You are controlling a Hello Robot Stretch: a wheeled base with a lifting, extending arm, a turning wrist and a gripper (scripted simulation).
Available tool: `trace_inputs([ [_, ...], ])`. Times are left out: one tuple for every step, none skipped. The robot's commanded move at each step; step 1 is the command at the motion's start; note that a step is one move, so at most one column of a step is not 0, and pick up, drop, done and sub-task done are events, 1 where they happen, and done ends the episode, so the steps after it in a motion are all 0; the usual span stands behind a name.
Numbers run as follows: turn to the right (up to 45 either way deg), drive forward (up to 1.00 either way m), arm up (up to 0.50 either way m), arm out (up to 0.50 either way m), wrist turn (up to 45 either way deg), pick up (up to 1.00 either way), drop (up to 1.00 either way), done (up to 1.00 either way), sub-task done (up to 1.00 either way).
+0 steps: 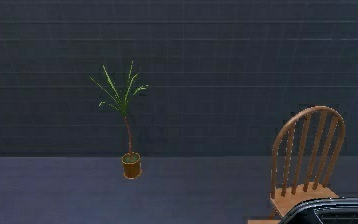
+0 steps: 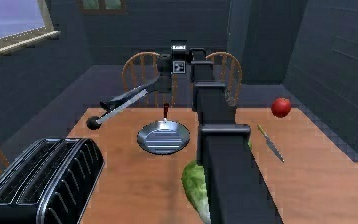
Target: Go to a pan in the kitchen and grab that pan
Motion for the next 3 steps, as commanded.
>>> trace_inputs([
  [0.0,0.0,0.0,0.0,45.0,0.0,0.0,0.0,0.0],
  [0.0,0.0,0.0,0.0,36.0,0.0,0.0,0.0,0.0],
  [0.0,0.0,-0.3,0.0,0.0,0.0,0.0,0.0,0.0],
])
